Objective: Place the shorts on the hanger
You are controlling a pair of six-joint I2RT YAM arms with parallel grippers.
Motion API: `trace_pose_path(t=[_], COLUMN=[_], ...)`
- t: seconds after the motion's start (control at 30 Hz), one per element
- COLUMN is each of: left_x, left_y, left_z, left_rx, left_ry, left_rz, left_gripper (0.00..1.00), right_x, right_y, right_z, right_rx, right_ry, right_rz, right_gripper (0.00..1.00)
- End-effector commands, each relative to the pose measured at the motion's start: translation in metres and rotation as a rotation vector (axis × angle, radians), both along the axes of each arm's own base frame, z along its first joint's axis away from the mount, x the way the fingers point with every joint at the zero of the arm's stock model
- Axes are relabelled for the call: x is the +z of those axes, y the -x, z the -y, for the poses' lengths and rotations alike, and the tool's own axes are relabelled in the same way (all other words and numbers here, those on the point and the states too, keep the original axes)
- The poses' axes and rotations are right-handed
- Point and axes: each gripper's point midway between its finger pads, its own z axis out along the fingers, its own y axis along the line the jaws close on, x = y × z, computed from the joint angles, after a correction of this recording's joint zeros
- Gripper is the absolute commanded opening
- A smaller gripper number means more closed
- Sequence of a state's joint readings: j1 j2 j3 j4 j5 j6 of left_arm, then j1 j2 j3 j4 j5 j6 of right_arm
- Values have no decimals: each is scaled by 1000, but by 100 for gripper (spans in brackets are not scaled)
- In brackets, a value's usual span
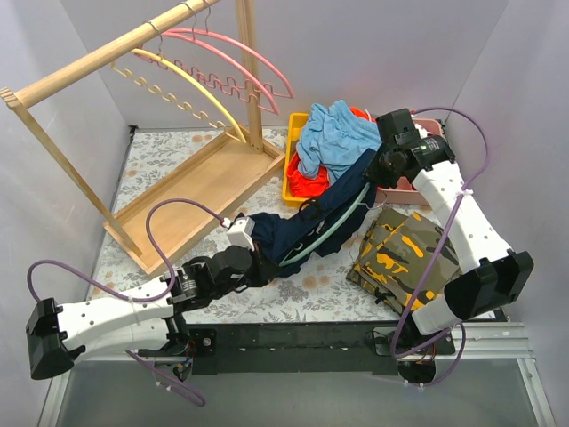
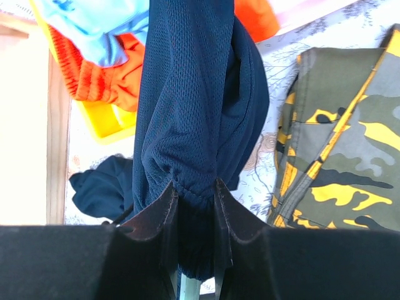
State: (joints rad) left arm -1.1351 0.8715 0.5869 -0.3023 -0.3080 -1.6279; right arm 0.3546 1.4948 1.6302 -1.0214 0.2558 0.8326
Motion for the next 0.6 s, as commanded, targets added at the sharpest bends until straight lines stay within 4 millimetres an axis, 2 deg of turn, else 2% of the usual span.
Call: trace_pose_path(t=[0.0,0.03,0.07,0.13,0.17,0.2,0.23,0.27,0.3,0.4,0.47,0.57], left_x=[-1,5,27,35,52,59,59,65,83,99,101,86], left_y=[26,25,22,20,17,15,12,10,10,11,10,14], left_z=[-10,-7,1,10,17,22,28,32,40,49,49,35], left_rx=[-108,-111,-127,-143,-153,-157,-168,-172,-194,-225,-225,-215], left_ry=[-77,-71,-39,-49,-27,-20,-35,-32,-5,18,9,-54], left_rz=[-58,-52,-25,-21,0,13,15,26,44,60,62,30], left_gripper=[0,0,0,0,0,0,0,0,0,0,0,0], right_x=[45,46,49,49,48,45,44,42,39,25,24,24], right_y=[-47,-42,-42,-38,-38,-36,-33,-31,-29,-28,-28,-32], right_z=[8,-6,-11,-21,-24,-31,-41,-44,-44,-35,-32,-20], right_rx=[-156,-128,-122,-121,-116,-94,-73,-69,-77,-108,-108,-128], right_ry=[1,-1,5,15,5,-19,-23,-12,22,76,89,138], right_rz=[263,268,278,281,277,260,261,260,262,232,232,255], right_gripper=[1,1,1,1,1,1,1,1,1,1,1,1])
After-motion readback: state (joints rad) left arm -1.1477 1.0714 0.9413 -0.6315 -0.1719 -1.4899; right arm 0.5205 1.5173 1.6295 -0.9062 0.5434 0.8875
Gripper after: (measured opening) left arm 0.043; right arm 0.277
